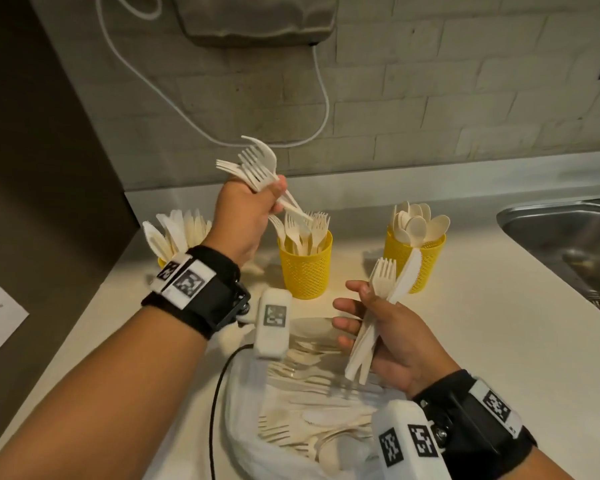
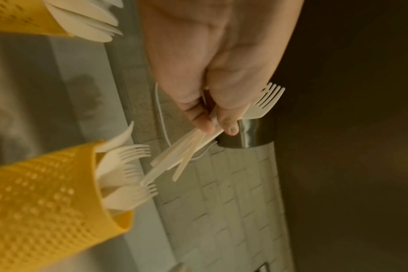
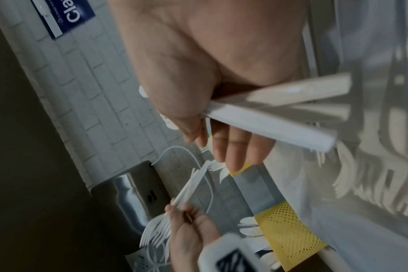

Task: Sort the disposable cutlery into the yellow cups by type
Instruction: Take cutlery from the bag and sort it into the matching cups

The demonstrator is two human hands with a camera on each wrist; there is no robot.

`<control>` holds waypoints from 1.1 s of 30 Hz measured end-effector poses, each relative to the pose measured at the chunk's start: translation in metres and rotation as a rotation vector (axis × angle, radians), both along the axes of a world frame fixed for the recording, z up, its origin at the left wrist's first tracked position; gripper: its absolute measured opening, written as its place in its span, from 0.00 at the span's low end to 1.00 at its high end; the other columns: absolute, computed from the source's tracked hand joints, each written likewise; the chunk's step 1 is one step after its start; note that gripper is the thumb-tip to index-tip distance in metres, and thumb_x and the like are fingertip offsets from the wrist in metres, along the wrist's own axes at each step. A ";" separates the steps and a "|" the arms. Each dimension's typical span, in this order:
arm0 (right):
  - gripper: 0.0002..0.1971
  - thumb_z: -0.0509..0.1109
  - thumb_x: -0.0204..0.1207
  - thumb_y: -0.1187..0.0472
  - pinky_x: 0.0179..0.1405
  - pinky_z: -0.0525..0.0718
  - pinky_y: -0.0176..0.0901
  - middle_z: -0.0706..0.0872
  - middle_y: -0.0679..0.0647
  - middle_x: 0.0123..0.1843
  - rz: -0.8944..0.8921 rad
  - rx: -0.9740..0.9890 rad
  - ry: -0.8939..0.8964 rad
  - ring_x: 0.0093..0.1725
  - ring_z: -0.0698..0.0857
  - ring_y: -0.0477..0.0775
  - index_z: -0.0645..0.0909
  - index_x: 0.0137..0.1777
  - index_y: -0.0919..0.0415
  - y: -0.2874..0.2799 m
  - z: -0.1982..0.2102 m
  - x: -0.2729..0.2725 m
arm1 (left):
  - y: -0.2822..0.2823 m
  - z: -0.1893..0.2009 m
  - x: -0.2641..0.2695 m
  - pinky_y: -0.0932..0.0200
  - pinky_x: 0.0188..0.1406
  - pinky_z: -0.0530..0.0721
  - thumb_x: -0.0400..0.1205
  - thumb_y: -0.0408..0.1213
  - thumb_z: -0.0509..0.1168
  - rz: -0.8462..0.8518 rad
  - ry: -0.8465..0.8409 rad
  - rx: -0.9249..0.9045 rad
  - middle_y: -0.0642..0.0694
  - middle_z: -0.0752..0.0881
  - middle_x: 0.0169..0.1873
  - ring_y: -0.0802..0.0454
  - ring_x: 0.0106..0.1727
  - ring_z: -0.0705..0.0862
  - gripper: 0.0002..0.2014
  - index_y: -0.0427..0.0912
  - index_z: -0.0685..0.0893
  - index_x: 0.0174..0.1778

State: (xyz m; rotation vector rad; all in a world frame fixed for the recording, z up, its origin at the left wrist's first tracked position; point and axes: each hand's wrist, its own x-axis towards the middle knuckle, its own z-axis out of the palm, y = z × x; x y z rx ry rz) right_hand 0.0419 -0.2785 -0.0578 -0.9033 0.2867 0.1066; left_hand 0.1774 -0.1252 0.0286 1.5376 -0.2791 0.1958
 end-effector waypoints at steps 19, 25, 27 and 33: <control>0.11 0.61 0.71 0.79 0.21 0.74 0.39 0.84 0.60 0.35 0.266 -0.072 -0.101 0.24 0.74 0.50 0.77 0.50 0.68 0.005 0.002 -0.002 | -0.023 -0.047 -0.078 0.58 0.54 0.82 0.74 0.28 0.72 -0.458 0.362 0.237 0.44 0.87 0.47 0.52 0.47 0.86 0.34 0.47 0.67 0.74; 0.11 0.67 0.74 0.68 0.35 0.86 0.45 0.88 0.62 0.45 0.334 0.023 -0.126 0.35 0.85 0.54 0.83 0.55 0.68 0.007 0.004 -0.003 | -0.006 -0.041 -0.072 0.64 0.33 0.84 0.74 0.20 0.68 -0.371 0.352 0.042 0.46 0.86 0.36 0.56 0.33 0.86 0.22 0.49 0.77 0.57; 0.12 0.69 0.72 0.66 0.42 0.88 0.50 0.88 0.63 0.48 0.332 0.060 -0.109 0.40 0.87 0.58 0.83 0.55 0.66 0.005 0.003 -0.004 | 0.003 -0.031 -0.063 0.66 0.30 0.82 0.75 0.21 0.68 -0.298 0.327 -0.015 0.47 0.85 0.38 0.57 0.36 0.84 0.22 0.50 0.77 0.58; 0.08 0.62 0.78 0.68 0.33 0.89 0.47 0.88 0.62 0.38 0.138 0.051 -0.036 0.32 0.87 0.56 0.82 0.53 0.67 -0.002 0.000 -0.006 | 0.017 0.001 -0.033 0.64 0.38 0.86 0.77 0.21 0.66 -0.096 0.056 -0.119 0.49 0.83 0.40 0.61 0.37 0.86 0.23 0.55 0.74 0.57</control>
